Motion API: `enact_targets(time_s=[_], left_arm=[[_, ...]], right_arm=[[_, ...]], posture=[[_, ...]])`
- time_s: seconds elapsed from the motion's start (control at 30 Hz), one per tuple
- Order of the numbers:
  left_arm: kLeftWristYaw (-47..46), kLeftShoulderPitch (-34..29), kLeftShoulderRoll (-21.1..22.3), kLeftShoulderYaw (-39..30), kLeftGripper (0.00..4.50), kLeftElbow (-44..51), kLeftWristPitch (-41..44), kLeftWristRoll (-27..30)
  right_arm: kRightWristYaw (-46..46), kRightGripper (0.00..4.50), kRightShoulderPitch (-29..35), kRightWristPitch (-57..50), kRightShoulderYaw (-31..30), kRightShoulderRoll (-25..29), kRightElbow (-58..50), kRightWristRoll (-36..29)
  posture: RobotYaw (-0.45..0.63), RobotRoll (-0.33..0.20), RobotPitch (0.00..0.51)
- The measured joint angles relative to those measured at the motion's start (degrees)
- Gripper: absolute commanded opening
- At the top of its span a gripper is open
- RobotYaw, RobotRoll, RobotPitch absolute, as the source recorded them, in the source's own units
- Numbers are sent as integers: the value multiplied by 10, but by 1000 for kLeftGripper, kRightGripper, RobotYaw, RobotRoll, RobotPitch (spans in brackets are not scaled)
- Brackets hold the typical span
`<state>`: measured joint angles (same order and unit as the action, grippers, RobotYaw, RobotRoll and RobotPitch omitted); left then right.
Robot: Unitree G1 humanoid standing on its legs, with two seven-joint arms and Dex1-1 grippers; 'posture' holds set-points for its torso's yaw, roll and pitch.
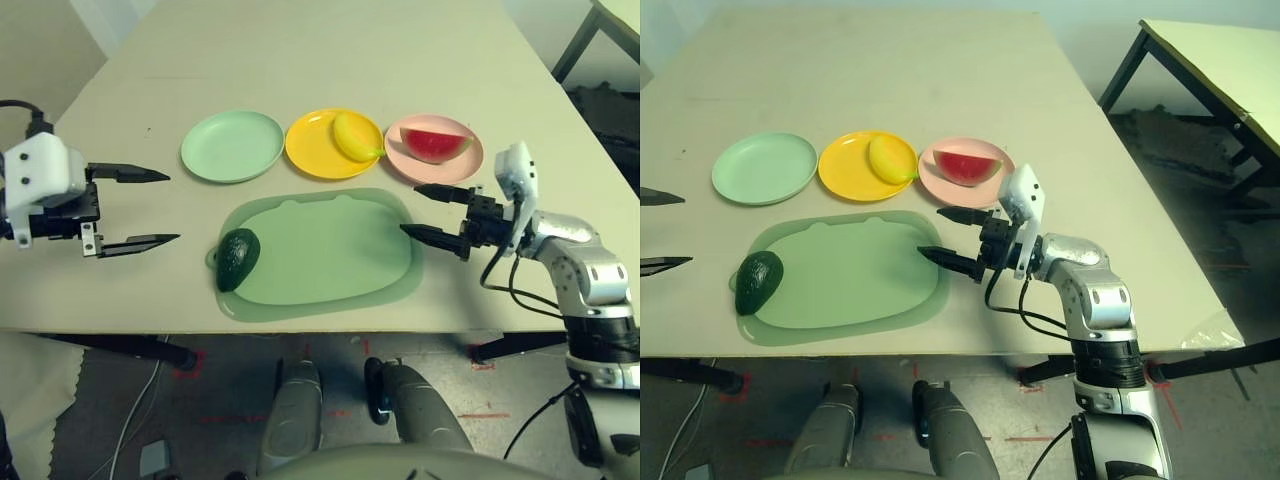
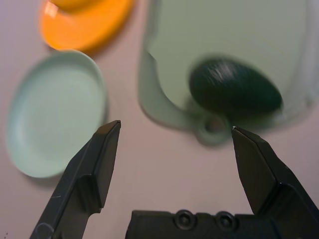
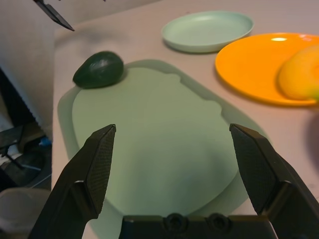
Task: Place the fruits into color-matched plates.
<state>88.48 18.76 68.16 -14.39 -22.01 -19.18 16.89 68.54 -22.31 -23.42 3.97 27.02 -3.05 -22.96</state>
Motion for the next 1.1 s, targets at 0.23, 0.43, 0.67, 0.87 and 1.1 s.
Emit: enact_targets(time_s=[0.23, 0.43, 0.67, 0.87, 1.1], left_arm=[[33, 53, 12, 90, 4500, -47, -188, -9], [33, 186, 13, 222, 4500, -76, -351, -9], [33, 319, 7, 375, 4500, -101, -459, 6], [33, 377, 16, 497, 4500, -106, -522, 36], [34, 415, 31, 595, 4500, -106, -568, 55]], right_arm=[[17, 4477, 13, 85, -5, -1, 85, -2], [27, 4477, 25, 124, -14, -7, 110, -3], [25, 4477, 35, 127, -26, -12, 110, -9], [12, 4477, 46, 127, -27, -17, 97, -15], [2, 4477, 58, 133, -29, -22, 83, -18]], posture=[[129, 0, 184], [118, 0, 175], [79, 0, 170], [60, 0, 175], [52, 0, 179]])
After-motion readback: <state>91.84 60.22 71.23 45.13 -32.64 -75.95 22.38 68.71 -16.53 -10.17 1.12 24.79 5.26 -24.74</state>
